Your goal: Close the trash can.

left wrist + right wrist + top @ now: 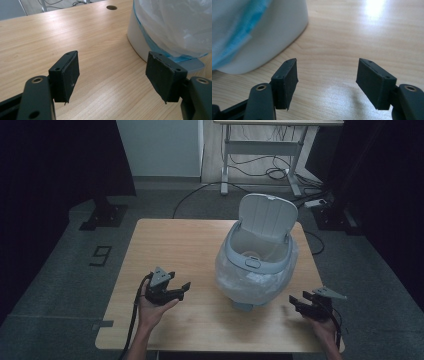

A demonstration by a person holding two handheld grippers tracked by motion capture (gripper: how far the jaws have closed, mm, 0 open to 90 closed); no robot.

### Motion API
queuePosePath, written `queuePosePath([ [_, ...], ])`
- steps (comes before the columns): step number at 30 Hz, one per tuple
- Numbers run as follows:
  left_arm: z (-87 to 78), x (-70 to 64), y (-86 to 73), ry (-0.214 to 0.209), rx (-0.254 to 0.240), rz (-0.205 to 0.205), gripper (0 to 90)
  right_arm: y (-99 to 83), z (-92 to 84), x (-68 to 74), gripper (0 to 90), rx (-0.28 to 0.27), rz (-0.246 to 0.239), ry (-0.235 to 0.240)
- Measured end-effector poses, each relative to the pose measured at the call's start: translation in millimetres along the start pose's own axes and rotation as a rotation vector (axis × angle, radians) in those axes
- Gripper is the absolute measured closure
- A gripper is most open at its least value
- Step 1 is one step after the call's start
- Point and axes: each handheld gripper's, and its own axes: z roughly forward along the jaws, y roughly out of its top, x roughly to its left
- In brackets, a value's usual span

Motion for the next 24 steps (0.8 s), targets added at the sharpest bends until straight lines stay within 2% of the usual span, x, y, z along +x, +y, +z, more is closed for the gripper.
queuePosePath([
  [5,1.8,1.8,-5.2,-0.008,0.001,-0.031,27.4,6.8,-8.4,3.0,32.4,-0.041,-0.014,0.002],
  [10,6.0,1.0,-8.4,0.002,0.025,-0.017,27.5,13.6,-16.2,4.3,31.1,-0.062,-0.005,0.025],
  [15,3.8,4.3,-10.5,0.014,0.029,-0.019,27.6,21.7,-23.4,6.3,30.2,-0.078,-0.009,0.05],
  [19,1.2,6.9,-11.7,0.013,0.028,-0.026,27.9,31.8,-28.8,8.3,29.6,-0.103,-0.016,0.07],
  [24,-0.8,5.9,-11.4,-0.004,0.023,-0.027,28.1,53.2,-44.5,11.3,29.0,-0.154,-0.03,0.089],
])
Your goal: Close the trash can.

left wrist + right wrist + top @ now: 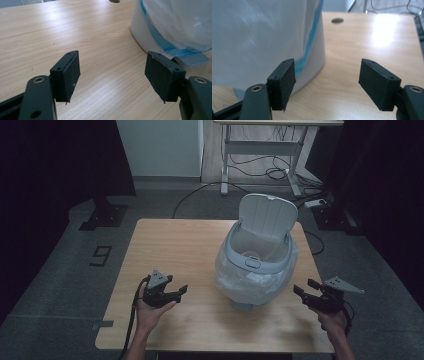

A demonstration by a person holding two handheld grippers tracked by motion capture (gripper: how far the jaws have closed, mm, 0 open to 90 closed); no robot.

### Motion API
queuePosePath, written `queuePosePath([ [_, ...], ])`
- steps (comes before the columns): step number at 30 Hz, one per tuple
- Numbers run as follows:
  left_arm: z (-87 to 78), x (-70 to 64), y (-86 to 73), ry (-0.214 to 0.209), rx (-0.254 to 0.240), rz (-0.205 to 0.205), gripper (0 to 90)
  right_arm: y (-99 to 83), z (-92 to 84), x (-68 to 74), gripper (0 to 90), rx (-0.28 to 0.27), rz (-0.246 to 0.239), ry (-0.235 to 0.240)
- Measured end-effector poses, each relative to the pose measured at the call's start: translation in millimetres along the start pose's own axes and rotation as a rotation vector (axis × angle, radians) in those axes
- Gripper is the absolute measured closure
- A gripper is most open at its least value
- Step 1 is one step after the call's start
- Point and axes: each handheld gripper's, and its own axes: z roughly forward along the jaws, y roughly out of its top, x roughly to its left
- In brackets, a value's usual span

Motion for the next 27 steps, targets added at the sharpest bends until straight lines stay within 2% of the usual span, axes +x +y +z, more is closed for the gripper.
queuePosePath([
  [1,0.0,-0.7,0.1,-0.004,0.0,0.002,28.1,0.0,0.0,0.0,29.0,0.0,0.0,0.0],
  [3,1.0,-3.3,0.3,-0.01,0.006,0.009,28.0,14.5,-7.7,2.0,28.9,-0.037,-0.001,0.015],
  [4,1.0,-3.3,0.3,-0.01,0.006,0.009,28.1,14.5,-7.7,2.0,28.9,-0.037,-0.001,0.015],
  [14,7.2,-6.5,-2.1,-0.037,0.022,0.003,28.1,64.5,-18.7,10.1,28.2,-0.095,-0.036,0.062],
  [27,9.8,-7.1,-4.9,-0.058,0.03,-0.01,29.0,104.5,-24.1,20.3,27.3,-0.151,-0.049,0.1],
])
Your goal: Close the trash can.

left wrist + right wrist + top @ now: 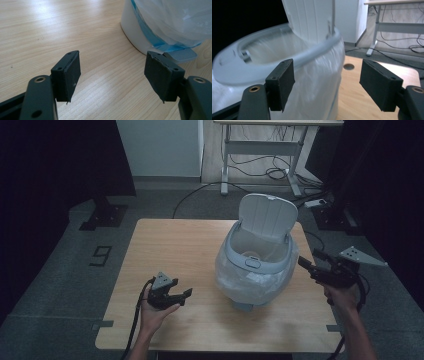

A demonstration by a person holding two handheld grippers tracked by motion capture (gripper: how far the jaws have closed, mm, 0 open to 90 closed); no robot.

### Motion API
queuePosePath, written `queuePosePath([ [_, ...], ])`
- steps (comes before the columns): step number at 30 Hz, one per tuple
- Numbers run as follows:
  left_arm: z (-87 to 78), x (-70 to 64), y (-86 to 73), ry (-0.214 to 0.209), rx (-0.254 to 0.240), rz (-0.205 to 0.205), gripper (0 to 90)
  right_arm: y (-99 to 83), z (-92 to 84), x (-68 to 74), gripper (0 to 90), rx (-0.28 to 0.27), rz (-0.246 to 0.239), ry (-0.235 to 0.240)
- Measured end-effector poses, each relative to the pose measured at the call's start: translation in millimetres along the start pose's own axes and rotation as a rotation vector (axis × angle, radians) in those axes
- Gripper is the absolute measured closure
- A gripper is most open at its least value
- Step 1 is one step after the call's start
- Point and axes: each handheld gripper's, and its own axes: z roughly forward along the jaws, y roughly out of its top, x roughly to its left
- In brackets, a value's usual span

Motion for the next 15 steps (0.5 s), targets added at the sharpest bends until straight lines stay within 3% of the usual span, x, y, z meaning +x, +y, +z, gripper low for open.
queuePosePath([
  [5,0.1,0.1,-0.6,-0.003,0.0,-0.004,28.9,18.1,7.3,2.7,27.2,0.0,-0.018,0.005],
  [15,0.7,0.7,-1.8,-0.013,0.0,-0.012,29.0,31.8,22.8,1.3,26.8,0.019,-0.032,0.001],
])
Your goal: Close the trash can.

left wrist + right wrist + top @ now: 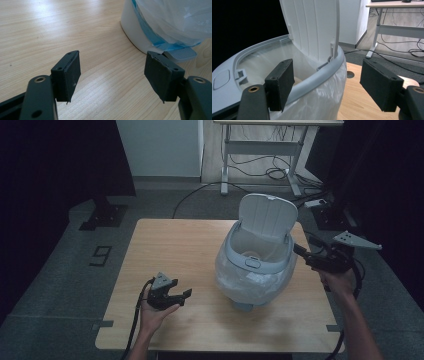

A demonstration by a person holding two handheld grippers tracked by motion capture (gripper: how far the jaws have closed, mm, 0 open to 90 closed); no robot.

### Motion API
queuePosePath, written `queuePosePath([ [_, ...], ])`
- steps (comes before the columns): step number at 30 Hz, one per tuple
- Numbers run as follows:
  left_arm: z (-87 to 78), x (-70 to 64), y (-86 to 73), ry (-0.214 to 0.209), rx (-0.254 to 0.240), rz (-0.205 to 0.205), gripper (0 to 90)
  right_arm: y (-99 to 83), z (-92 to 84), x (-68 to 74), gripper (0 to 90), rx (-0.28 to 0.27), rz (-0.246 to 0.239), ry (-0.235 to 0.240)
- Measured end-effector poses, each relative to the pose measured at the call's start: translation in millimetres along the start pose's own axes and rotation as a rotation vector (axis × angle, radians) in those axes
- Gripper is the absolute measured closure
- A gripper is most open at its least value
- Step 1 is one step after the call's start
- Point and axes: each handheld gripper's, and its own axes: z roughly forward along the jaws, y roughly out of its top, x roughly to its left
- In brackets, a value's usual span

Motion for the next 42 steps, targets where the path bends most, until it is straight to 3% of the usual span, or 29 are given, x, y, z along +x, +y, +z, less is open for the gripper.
queuePosePath([
  [12,5.4,-2.8,-2.1,-0.017,0.02,0.003,28.9,24.2,19.4,-4.9,22.6,-0.009,-0.001,-0.005],
  [23,5.3,-0.7,-3.2,-0.019,0.024,-0.001,28.9,49.4,52.2,-7.6,20.8,-0.02,0.01,0.041],
  [30,3.8,0.2,-3.3,-0.024,0.021,-0.006,28.9,61.3,58.7,6.1,20.9,-0.045,-0.004,0.132],
  [31,3.5,0.3,-3.3,-0.024,0.021,-0.006,28.9,60.9,58.4,8.4,20.6,-0.044,-0.009,0.128],
  [37,3.3,0.9,-3.3,-0.032,0.023,-0.016,28.9,52.3,49.2,10.4,19.5,-0.036,0.014,0.191],
  [38,3.8,1.0,-3.3,-0.038,0.029,-0.016,28.4,47.8,44.5,12.6,17.6,-0.042,0.04,0.235],
  [42,7.1,-0.3,-4.1,-0.054,0.06,-0.017,28.1,35.5,36.7,22.3,14.6,-0.034,0.055,0.291],
])
